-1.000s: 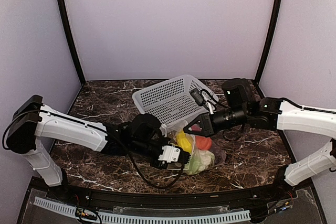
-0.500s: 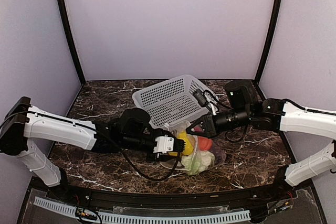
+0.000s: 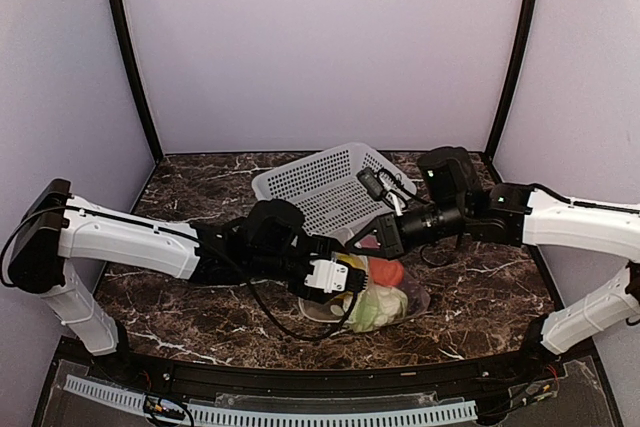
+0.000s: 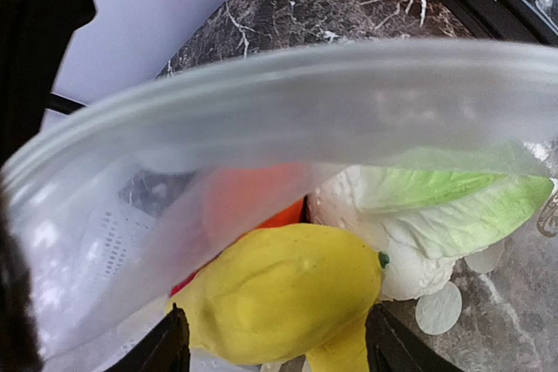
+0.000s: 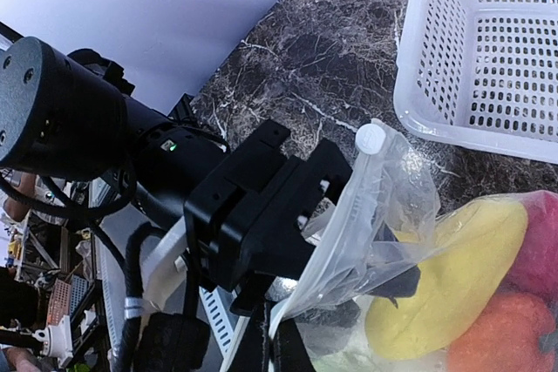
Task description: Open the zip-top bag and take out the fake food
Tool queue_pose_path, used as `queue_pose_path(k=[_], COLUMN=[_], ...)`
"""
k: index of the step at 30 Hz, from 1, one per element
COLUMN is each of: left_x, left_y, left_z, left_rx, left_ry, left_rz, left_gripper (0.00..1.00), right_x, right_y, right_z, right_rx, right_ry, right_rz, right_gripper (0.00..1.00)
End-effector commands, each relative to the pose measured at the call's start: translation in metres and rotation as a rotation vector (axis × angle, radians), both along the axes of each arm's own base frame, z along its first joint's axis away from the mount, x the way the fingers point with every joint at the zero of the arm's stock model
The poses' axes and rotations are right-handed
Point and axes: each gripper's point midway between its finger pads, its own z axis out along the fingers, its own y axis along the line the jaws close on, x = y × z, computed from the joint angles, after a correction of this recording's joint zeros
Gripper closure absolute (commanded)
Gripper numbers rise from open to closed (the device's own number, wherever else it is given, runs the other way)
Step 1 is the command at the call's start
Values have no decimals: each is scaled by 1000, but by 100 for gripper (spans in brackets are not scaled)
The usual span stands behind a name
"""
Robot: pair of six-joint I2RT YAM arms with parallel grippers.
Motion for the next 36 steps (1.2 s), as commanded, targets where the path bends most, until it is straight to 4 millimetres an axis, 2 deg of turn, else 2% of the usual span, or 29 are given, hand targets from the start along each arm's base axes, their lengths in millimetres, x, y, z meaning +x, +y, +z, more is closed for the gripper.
queue_pose_path(k=[1,6,10,19,23,25,27,29,36], left_x=[-4,-3,5,16,20,20,18,13,-8], left_y=[4,-2,-8,-18,-17,-15,-12,-7,10], left_z=[-18,-26,-35,-45,-41,-36,-29,-15,-6], left_rx=[148,211,291,356,352,344,323,277,180], left_ry=[-83,-147,-264,-380,-390,-394,-395,-403,-338], left_rz=[-72,-100,-95,-72,-46,-39,-32,-29,-53], left_gripper=[32,31,31,30,39,50,56,58,64], right_x=[1,0,-2,-6,-6,-5,-3,-2,5], right_y=[11,11,11,11,9,8,5,3,-3], right_z=[27,25,24,20,20,20,19,18,16], right_rx=[80,79,83,87,82,77,73,72,72], right_ry=[-37,-27,-21,-5,-12,-17,-20,-22,-27], right_rz=[31,35,42,57,53,46,36,24,-8], right_gripper=[100,100,100,100,100,100,100,100,100])
